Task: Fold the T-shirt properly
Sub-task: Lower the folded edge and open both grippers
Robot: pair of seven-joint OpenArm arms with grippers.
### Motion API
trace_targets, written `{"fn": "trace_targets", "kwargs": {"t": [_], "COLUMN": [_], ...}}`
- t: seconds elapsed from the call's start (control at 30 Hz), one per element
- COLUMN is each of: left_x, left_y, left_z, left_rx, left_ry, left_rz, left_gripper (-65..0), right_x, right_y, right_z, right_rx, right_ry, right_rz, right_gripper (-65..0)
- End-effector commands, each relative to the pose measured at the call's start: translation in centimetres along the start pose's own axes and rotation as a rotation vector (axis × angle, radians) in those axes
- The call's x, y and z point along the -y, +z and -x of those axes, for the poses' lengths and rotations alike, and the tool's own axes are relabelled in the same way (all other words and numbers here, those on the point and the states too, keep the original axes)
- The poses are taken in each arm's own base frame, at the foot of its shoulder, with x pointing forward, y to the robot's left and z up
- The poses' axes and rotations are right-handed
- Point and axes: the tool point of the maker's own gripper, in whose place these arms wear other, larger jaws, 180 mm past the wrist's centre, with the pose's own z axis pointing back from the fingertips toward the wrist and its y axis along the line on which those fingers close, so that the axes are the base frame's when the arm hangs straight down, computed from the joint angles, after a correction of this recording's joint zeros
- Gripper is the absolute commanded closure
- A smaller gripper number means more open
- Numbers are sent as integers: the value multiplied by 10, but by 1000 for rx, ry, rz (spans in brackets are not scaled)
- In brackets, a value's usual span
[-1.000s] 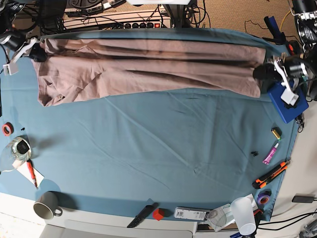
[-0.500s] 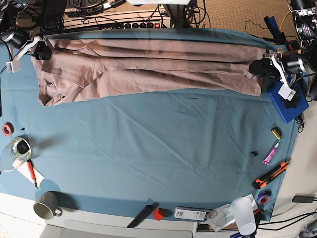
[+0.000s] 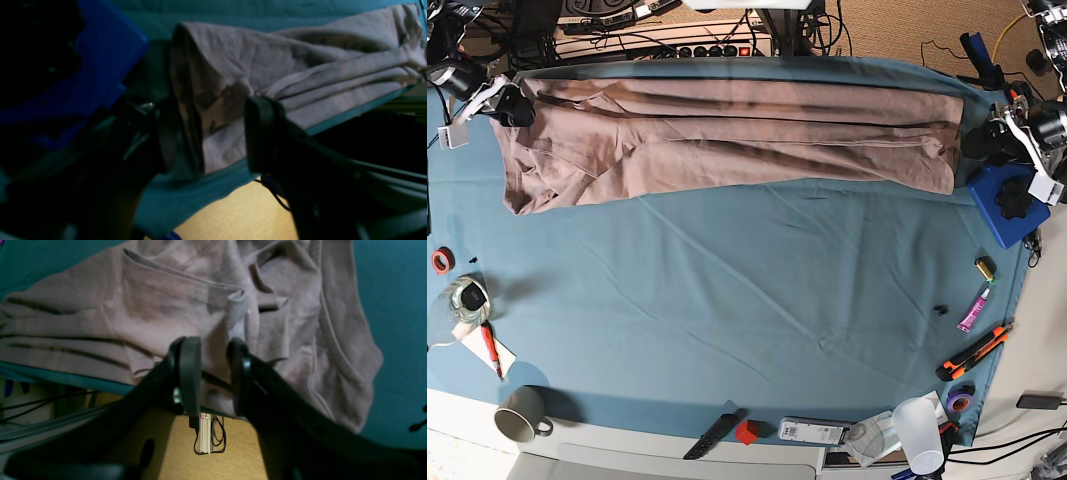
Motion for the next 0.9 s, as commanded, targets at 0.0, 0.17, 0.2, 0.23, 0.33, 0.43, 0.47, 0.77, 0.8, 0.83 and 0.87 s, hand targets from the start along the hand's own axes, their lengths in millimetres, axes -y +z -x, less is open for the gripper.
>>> {"fn": "trace_targets", "kwargs": {"t": [0.0,0.17,0.2,0.23,0.33,0.43,0.47,0.77,0.8,0.83,0.87], "left_x": [0,6,8,10,15,19,18,7,8,10,11], "left_y": [5,-6,-8,-10,-15,-20,-21,-23,-23,-25,-26], "left_z": [-7,1,3,4,7,9,12,22,22,23,24], "left_rx": [13,19,24,27,37,43,35,-12,-11,-8,-5], "left_ry": [-23,12,20,27,46,59,51,49,52,57,63], "left_rz": [-8,6,13,19,36,46,38,-17,-15,-11,-5], "left_gripper": [-324,-324,-324,-324,-324,-324,-324,-324,-324,-324,-324], "right_x": [0,0,0,0,0,0,0,0,0,0,0], "right_y": [6,6,6,6,6,6,6,6,6,6,6], "right_z": [-14,-14,-14,-14,-14,-14,-14,-14,-14,-14,-14], "right_rx": [39,38,38,38,38,38,38,38,38,38,38], "right_ry": [28,28,28,28,28,28,28,28,28,28,28], "right_rz": [0,0,0,0,0,0,0,0,0,0,0], "right_gripper": [-160,-160,-160,-159,-160,-159,-159,-159,-159,-159,-159]}}
